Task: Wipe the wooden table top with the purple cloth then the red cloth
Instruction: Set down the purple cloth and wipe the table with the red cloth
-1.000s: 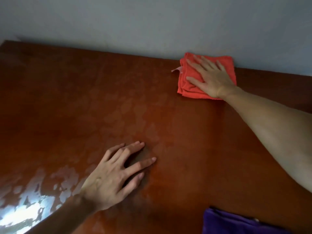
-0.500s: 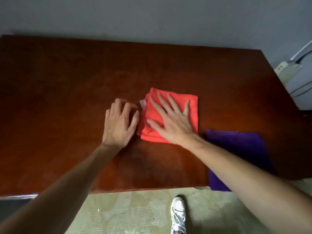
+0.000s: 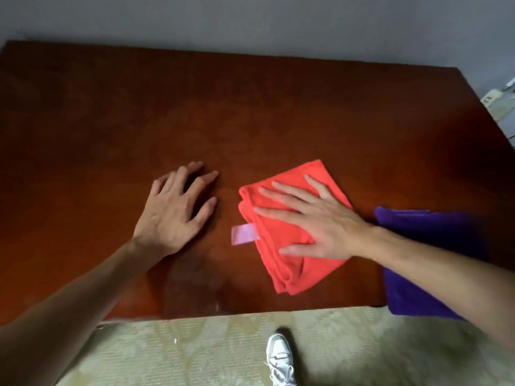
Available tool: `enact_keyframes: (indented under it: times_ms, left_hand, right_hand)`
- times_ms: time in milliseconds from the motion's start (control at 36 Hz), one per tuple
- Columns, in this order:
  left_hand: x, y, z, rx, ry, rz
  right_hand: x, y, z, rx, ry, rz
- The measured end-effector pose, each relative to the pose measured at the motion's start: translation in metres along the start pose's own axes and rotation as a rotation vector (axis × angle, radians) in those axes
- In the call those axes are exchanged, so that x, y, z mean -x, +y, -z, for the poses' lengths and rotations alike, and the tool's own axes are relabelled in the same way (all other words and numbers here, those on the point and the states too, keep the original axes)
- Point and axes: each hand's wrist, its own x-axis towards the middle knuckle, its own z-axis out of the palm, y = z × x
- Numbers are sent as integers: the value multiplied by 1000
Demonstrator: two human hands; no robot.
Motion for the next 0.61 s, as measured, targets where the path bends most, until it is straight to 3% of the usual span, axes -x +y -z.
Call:
enact_keyframes:
  times_ms: [278,472,611]
  left_hand:
    - [-1,0,2,-22,-99,-25]
    - [-6,-1,0,-10,-98,-14]
    - [-10,-5,-2,-12,-73,-30]
  right_hand:
    - [-145,168,26,10,-2,-2]
    - [-226,250,42,-80,70,-220]
    - [-250,265,45,-148,120,-364]
